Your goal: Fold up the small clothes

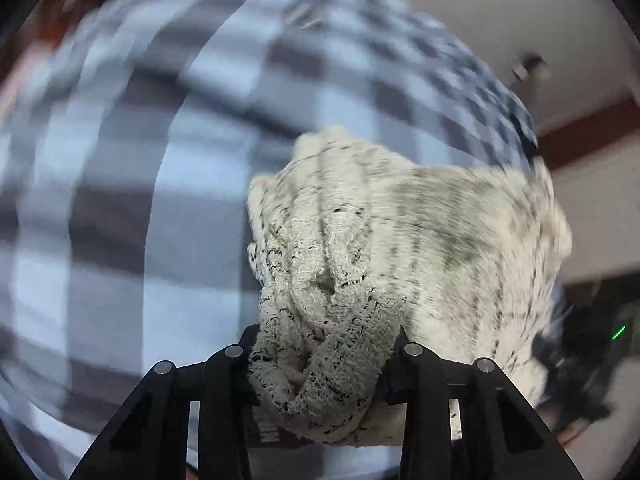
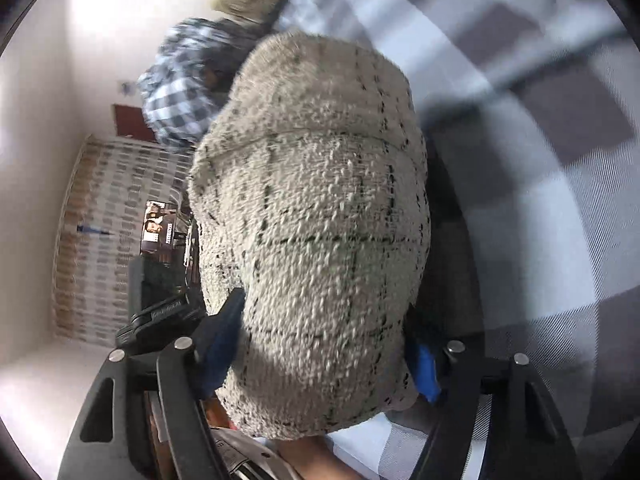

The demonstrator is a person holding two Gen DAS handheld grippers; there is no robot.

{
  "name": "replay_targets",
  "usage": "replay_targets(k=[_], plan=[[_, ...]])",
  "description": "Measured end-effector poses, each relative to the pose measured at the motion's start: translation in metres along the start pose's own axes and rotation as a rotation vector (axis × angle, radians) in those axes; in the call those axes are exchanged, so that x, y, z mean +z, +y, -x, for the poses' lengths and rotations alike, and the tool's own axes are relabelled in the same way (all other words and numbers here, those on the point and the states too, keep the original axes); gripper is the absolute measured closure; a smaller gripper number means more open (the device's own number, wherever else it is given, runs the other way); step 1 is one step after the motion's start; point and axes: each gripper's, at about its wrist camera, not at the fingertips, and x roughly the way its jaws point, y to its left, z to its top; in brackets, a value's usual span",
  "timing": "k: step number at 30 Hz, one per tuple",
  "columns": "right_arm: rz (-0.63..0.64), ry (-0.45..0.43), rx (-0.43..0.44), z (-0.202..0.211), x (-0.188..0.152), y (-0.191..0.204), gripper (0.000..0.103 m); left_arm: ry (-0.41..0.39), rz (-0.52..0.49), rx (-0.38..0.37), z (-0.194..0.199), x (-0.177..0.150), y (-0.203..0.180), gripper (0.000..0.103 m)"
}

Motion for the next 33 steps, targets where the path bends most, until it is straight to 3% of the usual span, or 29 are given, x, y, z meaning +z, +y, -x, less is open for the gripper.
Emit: replay_targets(k=[4,7,11,15,17,18,19,21,24,27,29,31,33], plan=[[0.104,-0.062,-0.038,0.026,0.013,0.025,0.037,-0.078,-0.06,-0.002,0.009,0.024,-0.041,0.066],[0.093,-0.112,-0.038,0.05,0.035,0.012,0.037,-0.122,-0.12,-0.018,-0.006,0.046,-0.075,0.066],[0.063,-0.148,-0.068,0.063,0.068,-0.016,0.037,-0.087,-0.133,-0.052,-0.057,0.069,-0.11,0.066],[-0.044,-0.122,-0.073,0.057,0.082,-0.067,0.036,-0.034,-0.017,-0.056,-0.113,0.066,-0.094,0.064],[-0.154,-0.067,-0.066,0.042,0.077,-0.105,0.031,-0.062,0.009,-0.102,-0.117,0.059,-0.081,0.057],[-0.203,-0.063,-0.028,0.037,0.073,-0.119,0.023,-0.073,0.027,-0.119,-0.117,0.058,-0.075,0.047],[-0.262,-0.06,0.043,0.035,0.069,-0.131,0.02,-0.074,0.032,-0.1,-0.114,0.058,-0.072,0.033],[-0.3,-0.079,0.067,0.036,0.064,-0.131,0.02,-0.1,0.009,0.03,-0.096,0.06,-0.072,0.023],[-0.22,-0.11,-0.065,0.049,0.053,-0.101,0.021,-0.172,-0.083,0.145,-0.054,0.048,-0.081,0.021],[-0.134,-0.191,-0.202,0.07,0.035,-0.059,0.021,-0.226,-0.174,0.271,-0.016,0.025,-0.086,0.0],[-0.035,-0.29,-0.314,0.089,0.015,-0.024,0.02,-0.273,-0.229,0.32,0.011,0.003,-0.086,0.0],[0.093,-0.383,-0.441,0.104,-0.018,0.017,0.012,-0.314,-0.297,0.329,0.037,-0.022,-0.084,0.0],[0.181,-0.455,-0.524,0.125,-0.041,0.02,0.01,-0.346,-0.347,0.356,0.06,-0.05,-0.078,0.0]])
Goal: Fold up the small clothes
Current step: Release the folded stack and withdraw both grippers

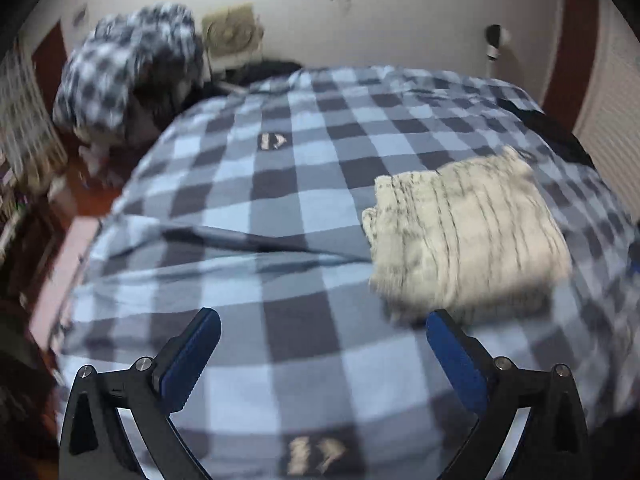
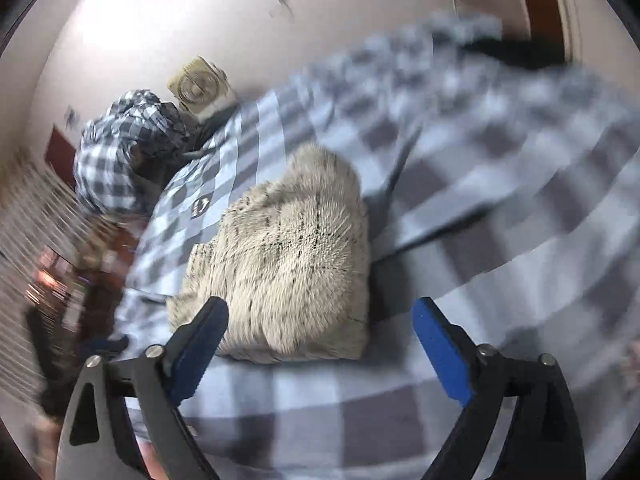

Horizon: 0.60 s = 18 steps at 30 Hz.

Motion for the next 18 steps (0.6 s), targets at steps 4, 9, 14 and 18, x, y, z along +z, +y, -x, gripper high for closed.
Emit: replay_targets(k=[4,9,14,18], plan=[[0.105,-0.093,-0.058,0.045,-0.025,-0.002,0.01,-0.044,0.012,0.029,0.028,-0.019,0.002,0.0],[0.151,-0.188,-0.154,0.037,-0.026,0.016,0.003,-0.115,0.029,0.008,0.049,-0.027,-0.006,0.0],[0.198,-0.142,-0.185,0.02,-0.022,0.026,0.001,-0.122,0.002,0.012,0.035,-0.02,-0.026,0.0],[0.247,-0.047,-0.199,-0.007,-0.015,0.03,0.001,-0.079,-0.007,-0.012,0.017,-0.018,-0.04,0.0]])
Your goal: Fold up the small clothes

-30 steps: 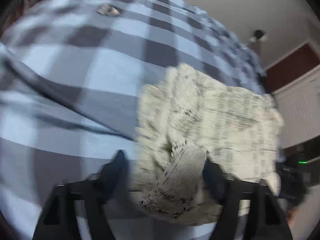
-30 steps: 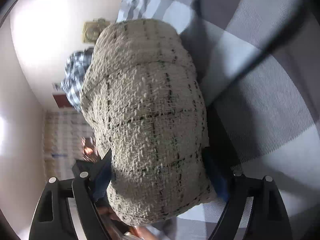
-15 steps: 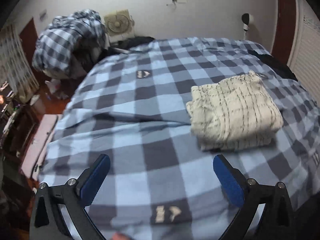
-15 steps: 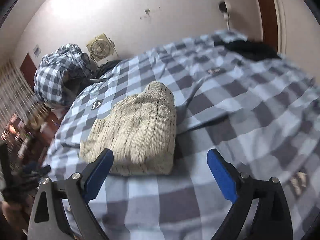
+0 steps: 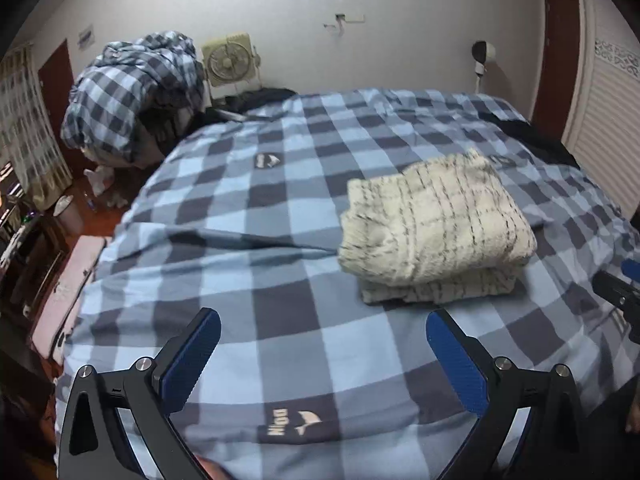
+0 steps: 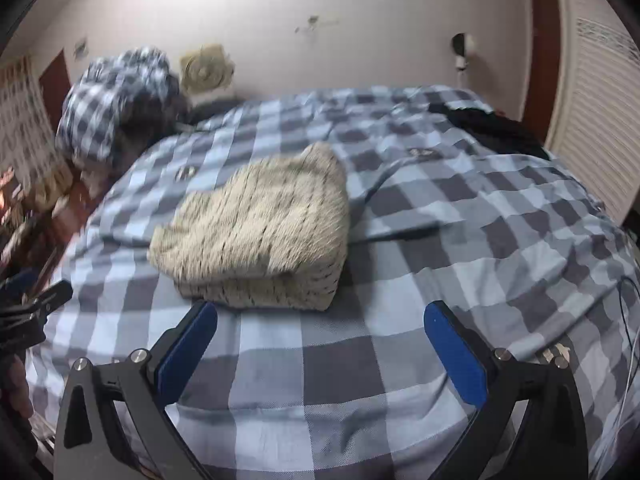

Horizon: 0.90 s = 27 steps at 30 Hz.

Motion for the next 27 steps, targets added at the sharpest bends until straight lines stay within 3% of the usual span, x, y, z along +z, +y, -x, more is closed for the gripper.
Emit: replay_targets(k=[11,27], plan=[[-0.026,0.014,0.027,-0.006,0.001,-0.012,0.001,0.018,-0.07,-0.026,-0.006,-0.002,-0.02,0.0],[-0.054,0.028,0.035,0.001,-0.001,-0.018,0.001,0.022,-0.027,-0.032,-0.003,0.0,-0.012,0.0]])
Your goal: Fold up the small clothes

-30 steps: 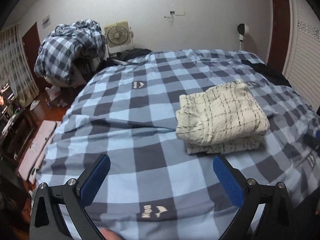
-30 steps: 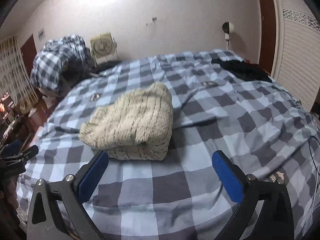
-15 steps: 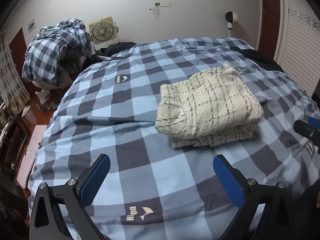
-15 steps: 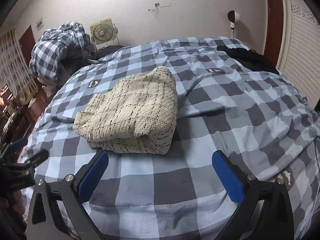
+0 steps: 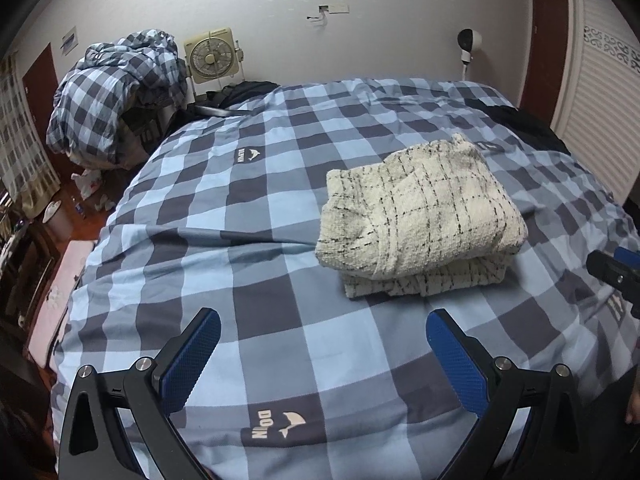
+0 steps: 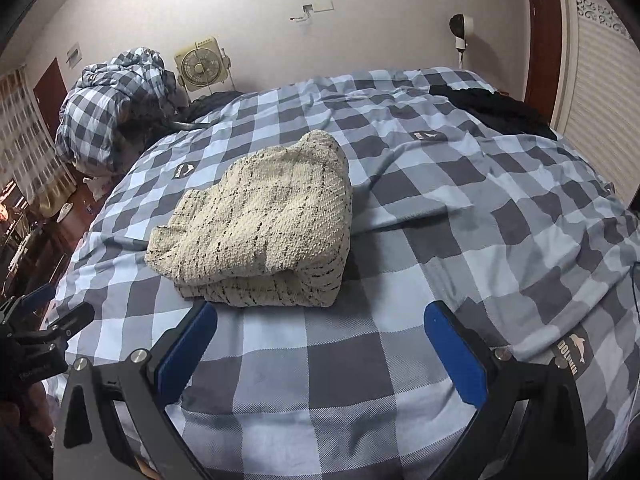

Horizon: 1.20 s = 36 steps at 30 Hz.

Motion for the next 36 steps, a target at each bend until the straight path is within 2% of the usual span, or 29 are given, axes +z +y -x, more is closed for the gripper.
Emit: replay_targets(k=[24,36], plan=[[-0.018,0.017,0.003,-0.0008,0.0012,-0.0076,0.001,-0.021,0.027,0.012,0.0026,0.0023,0.0066,0.0],[-0.019,0.017,0.004,-0.0005,0.0008,-0.0078,0.001,-0.052,0.01,0.042,0.0071,0.0037,0.0024,0.0]])
